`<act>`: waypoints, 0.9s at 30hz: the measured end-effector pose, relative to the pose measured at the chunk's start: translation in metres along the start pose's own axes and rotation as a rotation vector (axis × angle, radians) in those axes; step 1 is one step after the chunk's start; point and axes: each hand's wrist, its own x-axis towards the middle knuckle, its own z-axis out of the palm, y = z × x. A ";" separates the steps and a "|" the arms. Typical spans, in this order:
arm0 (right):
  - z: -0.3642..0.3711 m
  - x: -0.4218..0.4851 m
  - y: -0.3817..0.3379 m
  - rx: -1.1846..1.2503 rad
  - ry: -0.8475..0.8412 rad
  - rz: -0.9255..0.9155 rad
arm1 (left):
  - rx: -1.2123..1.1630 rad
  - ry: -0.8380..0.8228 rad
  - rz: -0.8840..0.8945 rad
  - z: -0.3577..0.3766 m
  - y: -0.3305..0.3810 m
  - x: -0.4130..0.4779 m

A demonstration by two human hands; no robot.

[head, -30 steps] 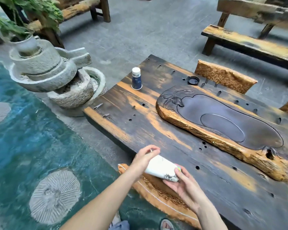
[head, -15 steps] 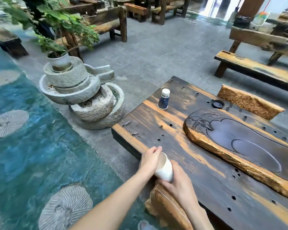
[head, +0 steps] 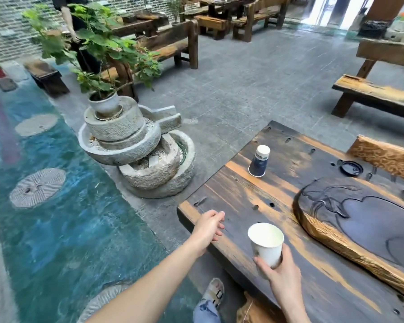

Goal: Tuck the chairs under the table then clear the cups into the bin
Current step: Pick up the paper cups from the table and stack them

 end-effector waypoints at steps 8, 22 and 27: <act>0.013 0.086 -0.018 0.129 0.146 0.078 | 0.183 -0.102 0.021 0.020 0.072 0.125; 0.026 0.118 -0.028 0.211 0.271 0.200 | 0.408 -0.215 0.053 0.062 0.144 0.217; 0.047 0.128 -0.032 0.242 0.335 0.238 | 0.607 -0.217 0.181 0.068 0.163 0.253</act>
